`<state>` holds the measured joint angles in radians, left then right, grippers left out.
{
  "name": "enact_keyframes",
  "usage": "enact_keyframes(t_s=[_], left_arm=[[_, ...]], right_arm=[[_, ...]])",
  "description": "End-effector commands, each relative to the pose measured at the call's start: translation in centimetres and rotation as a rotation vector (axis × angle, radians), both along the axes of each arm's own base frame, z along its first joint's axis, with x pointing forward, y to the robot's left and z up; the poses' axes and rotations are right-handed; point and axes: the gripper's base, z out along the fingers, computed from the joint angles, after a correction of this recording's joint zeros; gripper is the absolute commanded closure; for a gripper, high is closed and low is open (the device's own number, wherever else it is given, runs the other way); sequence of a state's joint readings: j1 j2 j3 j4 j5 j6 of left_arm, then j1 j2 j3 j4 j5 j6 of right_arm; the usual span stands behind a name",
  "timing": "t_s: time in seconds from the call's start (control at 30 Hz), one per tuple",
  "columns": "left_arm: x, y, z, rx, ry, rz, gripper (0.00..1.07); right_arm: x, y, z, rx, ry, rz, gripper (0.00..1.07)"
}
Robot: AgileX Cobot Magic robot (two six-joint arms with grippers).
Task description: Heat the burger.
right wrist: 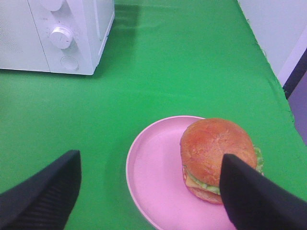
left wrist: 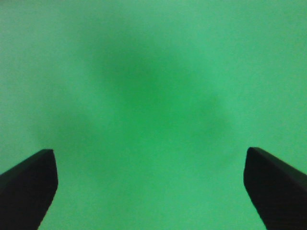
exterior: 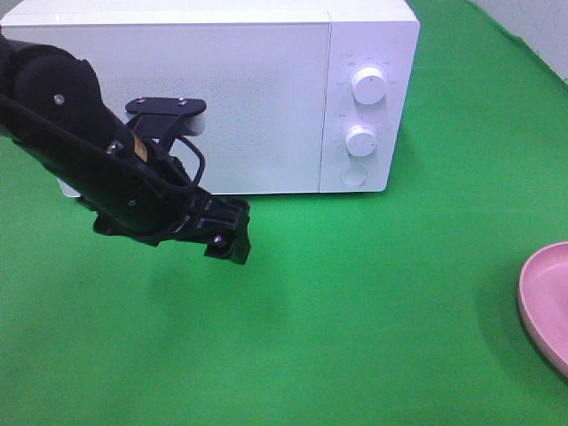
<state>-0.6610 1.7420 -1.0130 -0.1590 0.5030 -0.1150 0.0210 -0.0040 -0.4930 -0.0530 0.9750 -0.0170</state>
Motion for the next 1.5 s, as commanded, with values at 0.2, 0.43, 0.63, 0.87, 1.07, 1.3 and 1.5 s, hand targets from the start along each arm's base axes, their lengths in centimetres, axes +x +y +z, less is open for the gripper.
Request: enact_keyframes(t_s=[0.2, 0.43, 0.63, 0.87, 1.07, 1.3, 1.5], left_arm=[[-2.5, 2.2, 2.2, 0.112, 0.216, -0.013, 0.08], [-1.5, 7.4, 3.9, 0.179, 0.284, 0.087, 0.08], [-0.8, 13.1, 5.7, 0.171, 0.318, 0.208, 0.08], [-1.8, 17.8, 7.6, 0.164, 0.352, 0.291, 0.08], [-4.6, 19.8, 8.2, 0.120, 0.314, 0.387, 0.08], [-9.5, 20.0, 8.6, 0.107, 0.222, 0.395, 0.08], [-13.9, 20.4, 9.7, 0.118, 0.060, 0.398, 0.08]], right_arm=[[-0.3, 0.0, 0.1, 0.008, -0.045, -0.008, 0.31], [-0.3, 0.0, 0.1, 0.009, -0.045, -0.009, 0.31], [-0.3, 0.0, 0.1, 0.009, -0.045, -0.009, 0.31], [-0.3, 0.0, 0.1, 0.009, -0.045, -0.009, 0.31], [-0.3, 0.0, 0.1, 0.009, -0.045, -0.009, 0.31], [-0.3, 0.0, 0.1, 0.009, -0.045, -0.009, 0.31], [-0.3, 0.0, 0.1, 0.009, -0.045, -0.009, 0.31]])
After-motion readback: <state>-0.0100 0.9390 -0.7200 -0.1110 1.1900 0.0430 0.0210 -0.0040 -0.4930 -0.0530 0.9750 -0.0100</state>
